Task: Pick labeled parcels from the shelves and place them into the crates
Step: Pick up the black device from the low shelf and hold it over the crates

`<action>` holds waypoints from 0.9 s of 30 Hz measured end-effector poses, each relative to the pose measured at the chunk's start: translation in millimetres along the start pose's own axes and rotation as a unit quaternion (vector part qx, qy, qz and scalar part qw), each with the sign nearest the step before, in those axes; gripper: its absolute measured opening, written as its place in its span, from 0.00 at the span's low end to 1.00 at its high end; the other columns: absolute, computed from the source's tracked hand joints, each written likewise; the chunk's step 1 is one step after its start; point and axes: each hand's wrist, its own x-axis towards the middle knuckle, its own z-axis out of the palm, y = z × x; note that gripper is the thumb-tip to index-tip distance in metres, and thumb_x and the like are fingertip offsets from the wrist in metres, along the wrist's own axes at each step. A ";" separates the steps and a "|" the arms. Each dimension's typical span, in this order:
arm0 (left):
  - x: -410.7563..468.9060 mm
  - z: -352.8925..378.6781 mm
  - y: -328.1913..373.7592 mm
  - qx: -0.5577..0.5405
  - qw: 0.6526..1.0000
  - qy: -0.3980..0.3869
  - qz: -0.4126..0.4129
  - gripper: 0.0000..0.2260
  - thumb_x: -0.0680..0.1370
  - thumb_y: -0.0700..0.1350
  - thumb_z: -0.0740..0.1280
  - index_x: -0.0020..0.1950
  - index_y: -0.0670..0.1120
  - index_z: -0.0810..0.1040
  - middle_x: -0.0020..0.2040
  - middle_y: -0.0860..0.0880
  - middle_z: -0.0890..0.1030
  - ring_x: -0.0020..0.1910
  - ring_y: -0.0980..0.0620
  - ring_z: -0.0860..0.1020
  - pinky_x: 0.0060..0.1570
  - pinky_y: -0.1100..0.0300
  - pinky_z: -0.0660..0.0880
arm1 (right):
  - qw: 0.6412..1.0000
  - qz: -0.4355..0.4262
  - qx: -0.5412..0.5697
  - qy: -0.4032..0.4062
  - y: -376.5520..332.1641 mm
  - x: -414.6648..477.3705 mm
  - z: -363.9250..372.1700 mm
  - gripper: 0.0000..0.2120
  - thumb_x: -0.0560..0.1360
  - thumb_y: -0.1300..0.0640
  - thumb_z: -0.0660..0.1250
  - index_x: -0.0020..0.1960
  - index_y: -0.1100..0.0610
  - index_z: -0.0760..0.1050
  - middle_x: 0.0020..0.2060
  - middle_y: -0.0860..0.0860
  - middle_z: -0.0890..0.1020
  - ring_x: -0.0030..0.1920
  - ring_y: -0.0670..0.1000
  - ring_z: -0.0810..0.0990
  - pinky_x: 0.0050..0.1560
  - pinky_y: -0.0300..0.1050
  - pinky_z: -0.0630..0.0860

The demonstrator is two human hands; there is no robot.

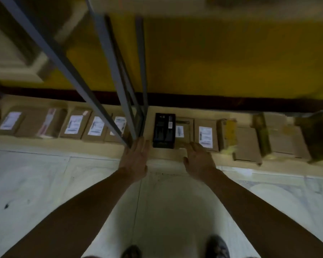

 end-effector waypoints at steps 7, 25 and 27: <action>124.1 147.9 7.0 -0.114 0.986 0.104 -0.070 0.42 0.74 0.46 0.69 0.81 0.44 0.48 0.80 0.40 0.54 0.79 0.39 0.56 0.73 0.39 0.64 | 0.998 -0.028 -0.025 0.046 45.0 139.1 134.2 0.29 0.79 0.57 0.64 0.78 0.55 0.59 0.77 0.60 0.60 0.75 0.64 0.65 0.67 0.59 0.71; 195.7 192.9 18.1 -0.626 0.754 0.067 -0.190 0.12 0.82 0.42 0.62 0.66 0.45 0.73 0.61 0.45 0.78 0.58 0.47 0.76 0.58 0.56 0.73 | 0.991 -0.004 0.046 0.127 49.8 203.9 199.9 0.34 0.77 0.34 0.44 0.69 0.56 0.68 0.67 0.55 0.72 0.70 0.58 0.67 0.69 0.64 0.67; 194.1 188.2 23.8 -0.656 0.720 0.091 -0.204 0.11 0.84 0.46 0.61 0.66 0.46 0.71 0.60 0.46 0.78 0.58 0.47 0.76 0.62 0.53 0.73 | 0.984 -0.003 0.096 0.147 46.5 205.4 196.7 0.31 0.79 0.36 0.47 0.67 0.57 0.70 0.64 0.56 0.75 0.66 0.59 0.71 0.66 0.62 0.70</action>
